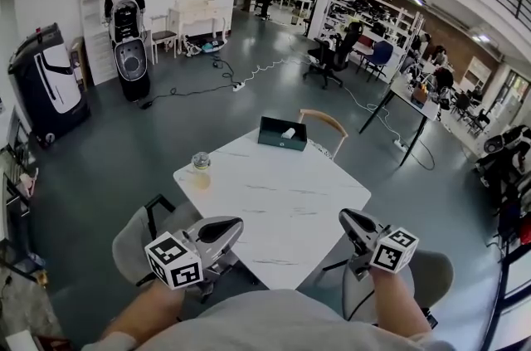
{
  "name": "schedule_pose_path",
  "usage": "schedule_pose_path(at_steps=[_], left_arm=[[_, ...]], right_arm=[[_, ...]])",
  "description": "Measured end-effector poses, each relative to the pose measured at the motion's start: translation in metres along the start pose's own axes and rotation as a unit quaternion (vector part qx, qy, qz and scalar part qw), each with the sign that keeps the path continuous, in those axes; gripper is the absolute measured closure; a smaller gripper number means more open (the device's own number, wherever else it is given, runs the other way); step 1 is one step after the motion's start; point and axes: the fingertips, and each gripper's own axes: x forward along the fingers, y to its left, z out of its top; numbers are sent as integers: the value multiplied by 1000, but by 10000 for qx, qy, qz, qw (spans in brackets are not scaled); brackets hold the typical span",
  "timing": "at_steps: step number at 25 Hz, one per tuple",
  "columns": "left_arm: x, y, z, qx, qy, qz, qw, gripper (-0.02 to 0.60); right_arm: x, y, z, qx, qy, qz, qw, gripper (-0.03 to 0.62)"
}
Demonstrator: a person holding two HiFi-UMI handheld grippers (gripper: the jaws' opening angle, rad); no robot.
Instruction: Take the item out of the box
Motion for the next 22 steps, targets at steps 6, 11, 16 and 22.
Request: schedule_pose_path(at_steps=[6, 11, 16, 22], left_arm=[[-4, 11, 1, -5, -11, 82, 10000, 578], [-9, 23, 0, -37, 20, 268, 9996, 578], [-5, 26, 1, 9, 23, 517, 9987, 578], [13, 37, -9, -4, 107, 883, 9960, 578]], right_arm=[[14, -7, -5, 36, 125, 51, 9999, 585], [34, -11, -4, 24, 151, 233, 9996, 585], [47, -28, -1, 79, 144, 450, 9989, 585], [65, -65, -5, 227, 61, 751, 9969, 585]])
